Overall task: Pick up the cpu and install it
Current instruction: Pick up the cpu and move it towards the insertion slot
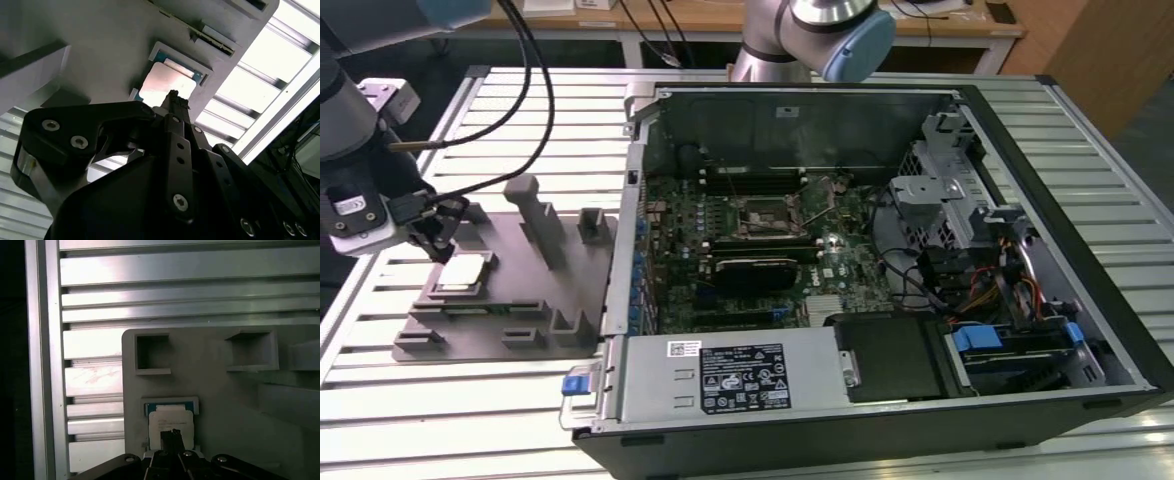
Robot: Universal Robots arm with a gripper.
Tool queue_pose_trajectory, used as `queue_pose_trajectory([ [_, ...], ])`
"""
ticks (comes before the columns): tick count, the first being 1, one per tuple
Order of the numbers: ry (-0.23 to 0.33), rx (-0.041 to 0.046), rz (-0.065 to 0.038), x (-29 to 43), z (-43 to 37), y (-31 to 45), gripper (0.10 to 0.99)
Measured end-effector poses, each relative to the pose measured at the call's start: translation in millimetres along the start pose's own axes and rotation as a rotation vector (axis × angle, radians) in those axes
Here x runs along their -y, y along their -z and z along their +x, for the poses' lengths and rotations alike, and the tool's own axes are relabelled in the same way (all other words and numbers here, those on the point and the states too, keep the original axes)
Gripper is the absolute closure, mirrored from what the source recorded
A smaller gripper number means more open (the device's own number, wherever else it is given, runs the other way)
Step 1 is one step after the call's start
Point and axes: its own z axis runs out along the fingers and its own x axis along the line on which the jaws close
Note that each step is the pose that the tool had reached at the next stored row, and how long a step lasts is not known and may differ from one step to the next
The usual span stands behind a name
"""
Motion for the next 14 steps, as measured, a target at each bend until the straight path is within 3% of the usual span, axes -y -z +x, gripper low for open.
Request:
queue_pose_trajectory([
  [14, 0.000, -0.0031, 0.000, 0.5, -6.5, -25.4, 0.980],
])
